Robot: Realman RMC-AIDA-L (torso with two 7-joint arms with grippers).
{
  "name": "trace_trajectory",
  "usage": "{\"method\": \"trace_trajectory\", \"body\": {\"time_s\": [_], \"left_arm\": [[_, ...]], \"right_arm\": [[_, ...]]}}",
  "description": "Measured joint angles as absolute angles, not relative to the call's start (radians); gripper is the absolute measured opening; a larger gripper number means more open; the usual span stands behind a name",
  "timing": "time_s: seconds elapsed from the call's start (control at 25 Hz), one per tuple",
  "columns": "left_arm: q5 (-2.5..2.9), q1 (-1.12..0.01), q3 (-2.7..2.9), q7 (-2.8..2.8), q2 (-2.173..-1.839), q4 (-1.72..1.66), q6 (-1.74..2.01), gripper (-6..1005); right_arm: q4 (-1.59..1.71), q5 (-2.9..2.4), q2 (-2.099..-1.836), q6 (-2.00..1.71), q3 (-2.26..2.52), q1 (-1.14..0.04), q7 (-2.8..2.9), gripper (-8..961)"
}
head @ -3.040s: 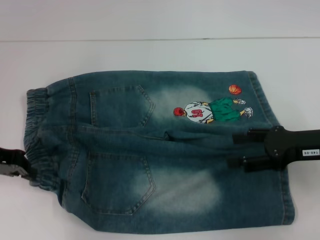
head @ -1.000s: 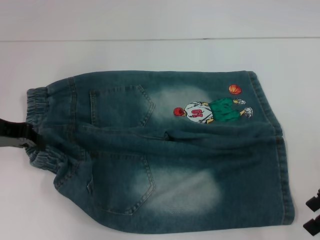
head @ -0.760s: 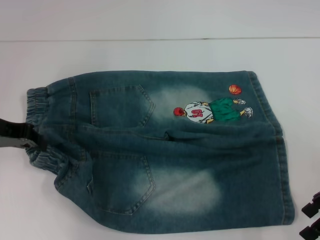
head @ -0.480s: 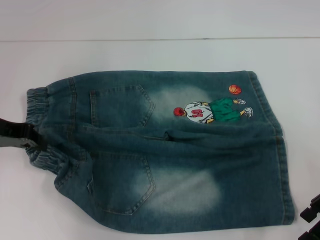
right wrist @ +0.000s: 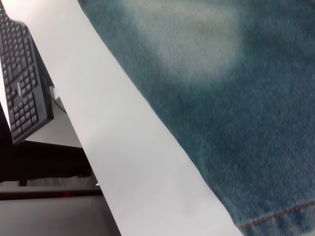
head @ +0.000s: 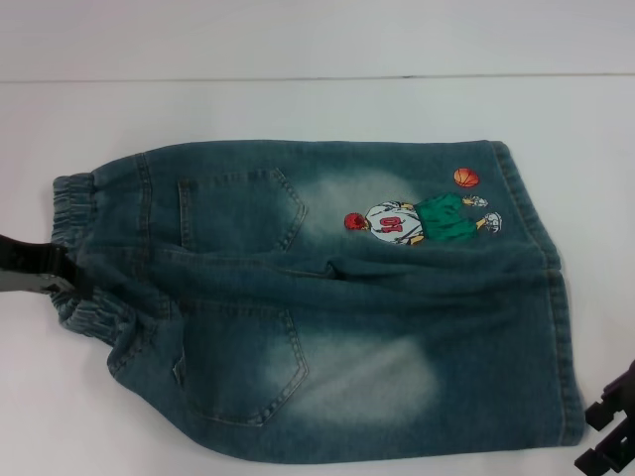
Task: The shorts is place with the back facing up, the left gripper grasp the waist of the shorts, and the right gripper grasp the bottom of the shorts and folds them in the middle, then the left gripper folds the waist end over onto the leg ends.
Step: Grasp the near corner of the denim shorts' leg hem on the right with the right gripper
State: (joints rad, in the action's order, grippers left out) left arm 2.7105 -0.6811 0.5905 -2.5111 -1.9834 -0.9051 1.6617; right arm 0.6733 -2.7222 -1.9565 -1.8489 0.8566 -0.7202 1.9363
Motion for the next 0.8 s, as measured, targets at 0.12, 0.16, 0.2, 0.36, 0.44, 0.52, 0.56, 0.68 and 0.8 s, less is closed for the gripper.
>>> {"method": "trace_trajectory", "body": {"time_s": [0.12, 0.16, 0.2, 0.36, 0.44, 0.52, 0.56, 0.68, 0.8], "left_arm": [[2.711, -0.683, 0.591, -2.511, -1.983, -0.905, 1.662, 12], [2.711, -0.683, 0.591, -2.511, -1.983, -0.905, 1.662, 12], [2.711, -0.684, 0.591, -2.511, -1.983, -0.905, 1.662, 12], [2.711, -0.685, 0.591, -2.511, -1.984, -0.905, 1.662, 12], [2.711, -0.684, 0.591, -2.511, -1.984, -0.905, 1.662, 12], [2.711, -0.684, 0.590, -2.511, -1.985, -0.905, 1.661, 12], [2.711, -0.684, 0.591, -2.511, -1.985, -0.905, 1.661, 12], [2.711, -0.686, 0.591, -2.511, -1.986, -0.905, 1.661, 12], [2.711, -0.688, 0.591, -2.511, -1.988, -0.905, 1.661, 12]], "right_arm": [[0.673, -2.707, -1.957, -1.845, 0.852, -0.722, 1.931, 870], [0.673, -2.701, -1.957, -1.843, 0.852, -0.722, 1.930, 869], [0.673, -2.694, -1.957, -1.841, 0.852, -0.723, 1.929, 868], [0.673, -2.670, -1.963, -1.840, 0.850, -0.721, 1.919, 866], [0.673, -2.664, -1.965, -1.839, 0.846, -0.719, 1.910, 865], [0.673, -2.660, -1.967, -1.838, 0.844, -0.717, 1.905, 864], [0.673, -2.659, -1.968, -1.834, 0.844, -0.716, 1.902, 863], [0.673, -2.658, -1.972, -1.823, 0.844, -0.713, 1.890, 862], [0.673, -2.657, -1.974, -1.816, 0.844, -0.712, 1.882, 860]]}}
